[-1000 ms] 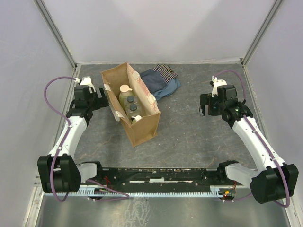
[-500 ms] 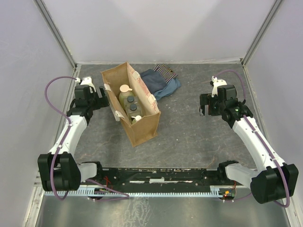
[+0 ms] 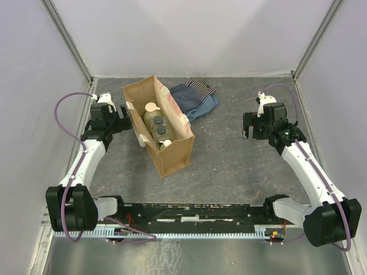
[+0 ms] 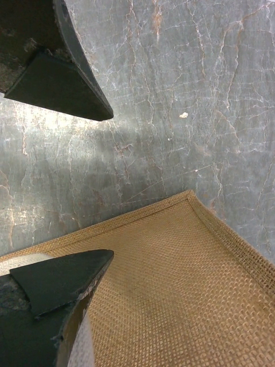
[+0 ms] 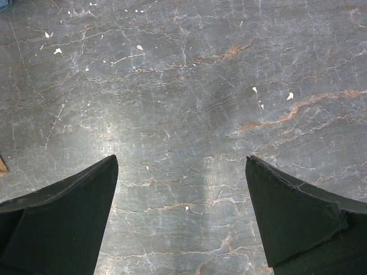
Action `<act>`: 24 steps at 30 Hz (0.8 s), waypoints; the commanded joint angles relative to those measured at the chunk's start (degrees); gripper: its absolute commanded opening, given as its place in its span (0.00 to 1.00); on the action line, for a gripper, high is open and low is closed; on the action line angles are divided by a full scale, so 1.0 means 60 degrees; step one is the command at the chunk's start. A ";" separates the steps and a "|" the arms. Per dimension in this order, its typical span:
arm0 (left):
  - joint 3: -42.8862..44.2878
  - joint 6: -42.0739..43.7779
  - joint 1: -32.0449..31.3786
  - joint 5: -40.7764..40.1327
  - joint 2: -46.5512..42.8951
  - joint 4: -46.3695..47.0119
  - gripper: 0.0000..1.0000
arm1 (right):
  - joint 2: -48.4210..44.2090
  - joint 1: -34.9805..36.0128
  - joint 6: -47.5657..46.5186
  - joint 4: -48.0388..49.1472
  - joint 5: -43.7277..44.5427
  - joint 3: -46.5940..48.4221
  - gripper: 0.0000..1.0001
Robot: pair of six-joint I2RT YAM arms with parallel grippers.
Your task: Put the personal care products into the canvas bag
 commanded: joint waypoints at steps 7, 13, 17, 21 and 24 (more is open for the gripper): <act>0.0427 0.0235 0.0024 0.0099 -0.0001 0.0125 1.00 | -0.0011 -0.0035 0.0298 0.0335 0.0311 0.0197 1.00; 0.0425 0.0235 0.0025 0.0096 -0.0003 0.0113 0.99 | -0.0104 -0.0036 0.0300 0.0355 0.0265 0.0195 1.00; 0.0433 0.0239 0.0022 0.0100 0.0009 0.0106 1.00 | -0.0226 -0.0035 0.0273 0.0400 0.0371 0.0140 1.00; 0.0416 0.0236 0.0023 0.0103 -0.0007 0.0112 1.00 | -0.0282 -0.0036 0.0256 0.0400 0.0397 0.0134 1.00; 0.0411 0.0224 0.0018 0.0101 -0.0018 0.0099 1.00 | -0.0283 -0.0036 0.0256 0.0400 0.0397 0.0143 1.00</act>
